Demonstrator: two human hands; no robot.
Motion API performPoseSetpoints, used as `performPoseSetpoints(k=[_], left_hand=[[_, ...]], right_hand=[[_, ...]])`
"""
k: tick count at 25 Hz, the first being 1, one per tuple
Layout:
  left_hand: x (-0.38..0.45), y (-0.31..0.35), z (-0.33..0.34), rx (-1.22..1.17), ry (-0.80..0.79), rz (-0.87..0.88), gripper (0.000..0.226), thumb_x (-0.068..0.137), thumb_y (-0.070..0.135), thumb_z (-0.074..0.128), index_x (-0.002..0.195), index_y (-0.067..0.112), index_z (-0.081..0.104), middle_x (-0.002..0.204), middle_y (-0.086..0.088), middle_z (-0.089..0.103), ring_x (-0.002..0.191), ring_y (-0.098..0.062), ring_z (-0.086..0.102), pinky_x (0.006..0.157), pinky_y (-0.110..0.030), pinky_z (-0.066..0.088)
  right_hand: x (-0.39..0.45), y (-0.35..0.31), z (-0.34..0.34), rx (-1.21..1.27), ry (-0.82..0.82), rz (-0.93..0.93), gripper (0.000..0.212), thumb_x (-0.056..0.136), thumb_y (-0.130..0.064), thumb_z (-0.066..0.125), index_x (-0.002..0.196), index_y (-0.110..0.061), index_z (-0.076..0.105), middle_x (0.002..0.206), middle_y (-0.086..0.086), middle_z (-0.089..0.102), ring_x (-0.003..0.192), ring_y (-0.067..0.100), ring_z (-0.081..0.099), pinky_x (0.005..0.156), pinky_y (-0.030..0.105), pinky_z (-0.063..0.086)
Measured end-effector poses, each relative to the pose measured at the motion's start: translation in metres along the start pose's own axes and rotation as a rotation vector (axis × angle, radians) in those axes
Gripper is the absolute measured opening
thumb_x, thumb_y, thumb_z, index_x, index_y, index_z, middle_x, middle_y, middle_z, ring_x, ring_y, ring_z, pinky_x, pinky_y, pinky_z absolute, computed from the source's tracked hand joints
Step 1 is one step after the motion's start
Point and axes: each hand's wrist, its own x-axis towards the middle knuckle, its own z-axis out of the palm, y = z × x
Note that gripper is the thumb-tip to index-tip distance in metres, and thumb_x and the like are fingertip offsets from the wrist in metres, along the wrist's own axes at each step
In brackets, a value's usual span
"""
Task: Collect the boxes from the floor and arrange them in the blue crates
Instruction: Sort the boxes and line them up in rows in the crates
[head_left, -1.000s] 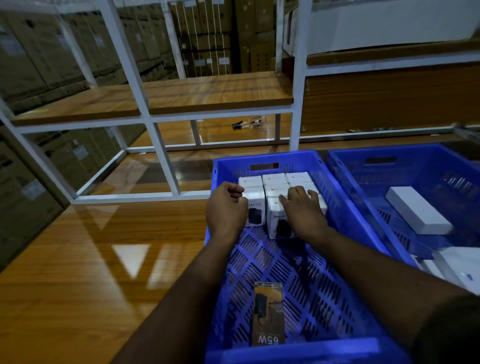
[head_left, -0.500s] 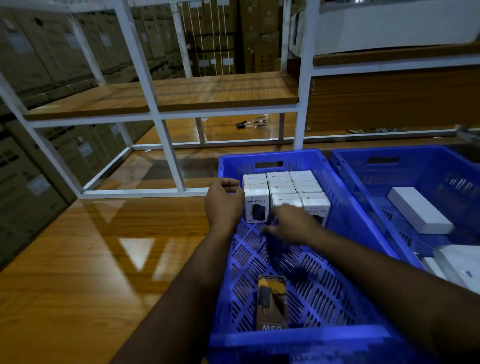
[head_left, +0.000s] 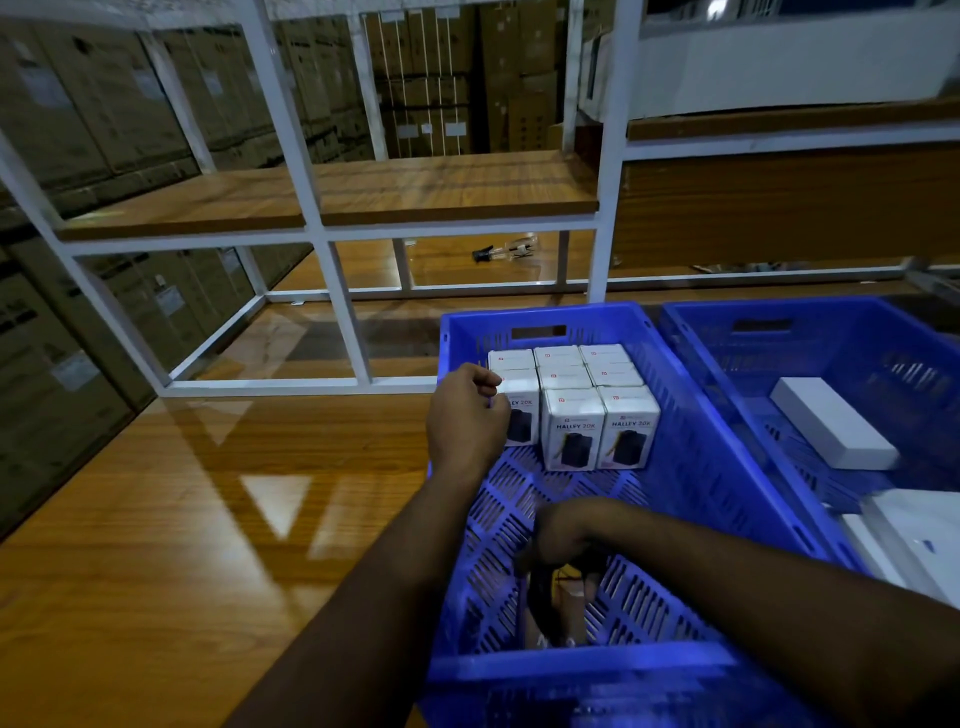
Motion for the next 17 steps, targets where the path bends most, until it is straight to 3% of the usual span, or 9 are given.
performPoseSetpoints(k=[4,9,12,14,17], left_hand=[[-0.002,-0.002,0.004,0.007,-0.034,0.030,0.013,0.086,0.017,0.067,0.097,0.022,0.064,0.091,0.007,0.067,0.082,-0.013,0.064,0.078,-0.036,0.057],[-0.007,-0.001,0.009,0.017,-0.248,0.001,0.010,0.091,0.024,0.066,0.099,0.020,0.062,0.090,0.006,0.067,0.089,-0.018,0.066,0.081,-0.036,0.055],[-0.010,0.001,0.012,0.085,-0.445,-0.010,0.034,0.097,0.043,0.059,0.112,0.013,0.059,0.108,-0.003,0.066,0.103,-0.022,0.062,0.088,-0.038,0.053],[-0.009,0.003,0.011,0.000,-0.519,-0.053,0.045,0.097,0.050,0.056,0.122,0.013,0.053,0.119,-0.005,0.061,0.109,-0.022,0.060,0.094,-0.043,0.052],[-0.010,0.005,0.007,-0.218,-0.565,-0.164,0.054,0.091,0.052,0.064,0.129,0.019,0.043,0.124,-0.005,0.059,0.106,-0.022,0.064,0.080,-0.040,0.056]], right_hand=[[-0.005,0.022,-0.018,0.312,0.273,-0.008,0.041,0.089,-0.052,0.063,0.095,-0.011,0.060,0.096,0.017,0.065,0.077,0.027,0.059,0.065,0.037,0.053],[-0.013,0.044,-0.038,0.667,0.691,-0.106,0.038,0.085,-0.040,0.070,0.106,-0.011,0.055,0.097,0.011,0.065,0.079,0.027,0.065,0.060,0.037,0.055],[-0.014,0.049,-0.047,0.882,0.789,-0.177,0.037,0.087,-0.039,0.069,0.108,-0.012,0.054,0.098,0.010,0.064,0.081,0.026,0.066,0.063,0.037,0.055],[-0.014,0.052,-0.052,0.921,0.852,-0.182,0.033,0.087,-0.039,0.067,0.105,-0.014,0.055,0.098,0.009,0.064,0.084,0.027,0.065,0.066,0.038,0.055],[-0.017,0.052,-0.057,1.063,0.906,-0.222,0.028,0.088,-0.045,0.062,0.094,-0.018,0.058,0.096,0.010,0.067,0.085,0.028,0.066,0.075,0.046,0.059]])
